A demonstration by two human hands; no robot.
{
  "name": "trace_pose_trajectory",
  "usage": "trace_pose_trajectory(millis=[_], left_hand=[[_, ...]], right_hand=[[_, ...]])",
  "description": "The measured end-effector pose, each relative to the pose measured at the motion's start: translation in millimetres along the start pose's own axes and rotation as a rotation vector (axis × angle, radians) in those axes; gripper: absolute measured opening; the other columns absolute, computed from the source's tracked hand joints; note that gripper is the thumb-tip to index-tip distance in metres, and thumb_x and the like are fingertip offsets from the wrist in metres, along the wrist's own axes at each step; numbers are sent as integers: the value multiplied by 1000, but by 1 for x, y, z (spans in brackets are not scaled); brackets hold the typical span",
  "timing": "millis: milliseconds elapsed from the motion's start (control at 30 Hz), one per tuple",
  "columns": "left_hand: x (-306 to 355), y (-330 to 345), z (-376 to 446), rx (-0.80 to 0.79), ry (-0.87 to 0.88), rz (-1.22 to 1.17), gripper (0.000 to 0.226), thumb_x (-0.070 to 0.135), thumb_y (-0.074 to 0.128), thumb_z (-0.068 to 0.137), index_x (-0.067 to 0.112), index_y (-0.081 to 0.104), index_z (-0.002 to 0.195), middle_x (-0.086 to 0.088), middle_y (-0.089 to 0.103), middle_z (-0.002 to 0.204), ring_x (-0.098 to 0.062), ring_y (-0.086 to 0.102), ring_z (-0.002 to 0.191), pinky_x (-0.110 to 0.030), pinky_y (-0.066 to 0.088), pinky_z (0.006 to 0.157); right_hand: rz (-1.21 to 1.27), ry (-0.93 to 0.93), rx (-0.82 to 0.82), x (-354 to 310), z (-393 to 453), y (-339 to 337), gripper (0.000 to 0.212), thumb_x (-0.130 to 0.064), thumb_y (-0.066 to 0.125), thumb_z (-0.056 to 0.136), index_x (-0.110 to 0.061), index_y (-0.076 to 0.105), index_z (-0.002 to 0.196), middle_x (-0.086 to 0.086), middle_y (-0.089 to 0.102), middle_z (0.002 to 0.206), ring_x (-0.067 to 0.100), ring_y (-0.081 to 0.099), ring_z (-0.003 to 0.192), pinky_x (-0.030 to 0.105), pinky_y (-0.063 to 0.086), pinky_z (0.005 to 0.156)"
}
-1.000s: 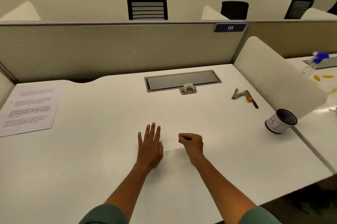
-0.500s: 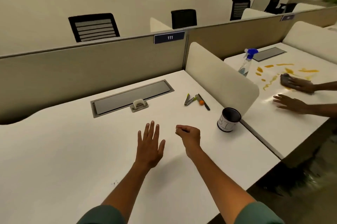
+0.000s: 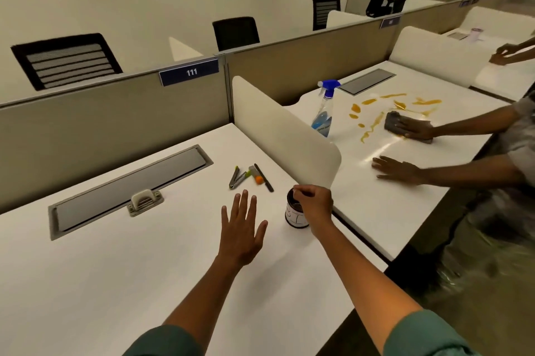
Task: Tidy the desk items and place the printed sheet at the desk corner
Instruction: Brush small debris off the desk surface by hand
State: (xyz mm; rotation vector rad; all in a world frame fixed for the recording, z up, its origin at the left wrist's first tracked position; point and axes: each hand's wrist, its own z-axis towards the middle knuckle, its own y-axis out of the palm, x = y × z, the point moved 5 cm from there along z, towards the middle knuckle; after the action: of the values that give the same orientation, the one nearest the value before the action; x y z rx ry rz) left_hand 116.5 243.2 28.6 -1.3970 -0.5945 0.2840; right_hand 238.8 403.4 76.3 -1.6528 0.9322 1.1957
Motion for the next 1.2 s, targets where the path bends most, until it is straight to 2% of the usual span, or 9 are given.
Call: trace_pose_trajectory(millis=[133, 267, 433, 600, 700, 800, 900, 1000, 1200], left_hand=[[17, 5, 16, -16, 12, 17, 69, 55, 16, 99, 21, -8, 154, -4, -19, 161, -23, -21, 148, -50, -9, 120], [23, 8, 25, -20, 15, 29, 70, 56, 16, 98, 21, -7, 155, -4, -19, 161, -23, -22, 148, -51, -7, 120], [21, 10, 31, -31, 9, 53, 71, 57, 14, 98, 21, -7, 155, -4, -21, 161, -23, -23, 147, -51, -8, 120], [17, 10, 30, -35, -4, 65, 71, 58, 15, 98, 21, -8, 155, -4, -20, 161, -23, -23, 147, -50, -11, 118], [15, 7, 28, -31, -8, 70, 71, 58, 15, 98, 22, -9, 154, -3, -21, 161, -23, -24, 147, -50, -11, 118], [13, 5, 26, -24, -12, 59, 71, 58, 15, 98, 22, -9, 154, -3, -21, 161, -23, -24, 147, -50, -12, 118], [9, 3, 22, -21, -20, 67, 71, 59, 13, 97, 23, -10, 154, -2, -23, 160, -23, -24, 147, -51, -11, 118], [2, 0, 17, -13, -32, 70, 71, 60, 13, 97, 23, -10, 154, -2, -22, 160, -23, -24, 147, -51, -11, 118], [-29, -8, -4, 15, -75, 72, 72, 62, 10, 96, 24, -11, 154, -1, -22, 160, -22, -25, 147, -49, -13, 118]], right_hand=[[-135, -20, -1, 8, 22, -13, 13, -12, 69, 85, -16, 78, 95, 1, 75, 95, 17, 67, 91, 26, 54, 83], [-276, -106, -32, 9, 34, -10, 16, -10, 65, 88, -10, 78, 98, 6, 75, 98, 22, 68, 96, 32, 54, 91], [-446, -200, -86, 12, 42, -4, 21, -6, 56, 94, -5, 75, 102, 13, 72, 103, 26, 65, 98, 21, 46, 81], [-559, -259, -95, 13, 46, 0, 21, -3, 54, 93, -8, 73, 99, 14, 69, 101, 27, 64, 91, 27, 51, 73], [-635, -331, -88, 10, 44, 1, 14, -1, 58, 88, -8, 71, 89, 11, 69, 93, 26, 63, 84, 27, 47, 67], [-732, -447, -106, 4, 41, 6, 11, -1, 60, 88, -6, 69, 83, 11, 66, 93, 27, 60, 91, 34, 51, 73], [-832, -539, -150, 3, 35, 14, 9, -13, 67, 88, -7, 71, 95, 9, 62, 107, 25, 54, 102, 34, 51, 82], [-814, -622, -143, 3, 22, 20, 33, -34, 70, 87, -13, 68, 113, 5, 60, 123, 24, 53, 112, 36, 48, 92], [-949, -786, -204, 4, -16, 55, 71, -65, 43, 90, -22, 37, 147, 6, 35, 155, 24, 34, 142, 43, 33, 112]])
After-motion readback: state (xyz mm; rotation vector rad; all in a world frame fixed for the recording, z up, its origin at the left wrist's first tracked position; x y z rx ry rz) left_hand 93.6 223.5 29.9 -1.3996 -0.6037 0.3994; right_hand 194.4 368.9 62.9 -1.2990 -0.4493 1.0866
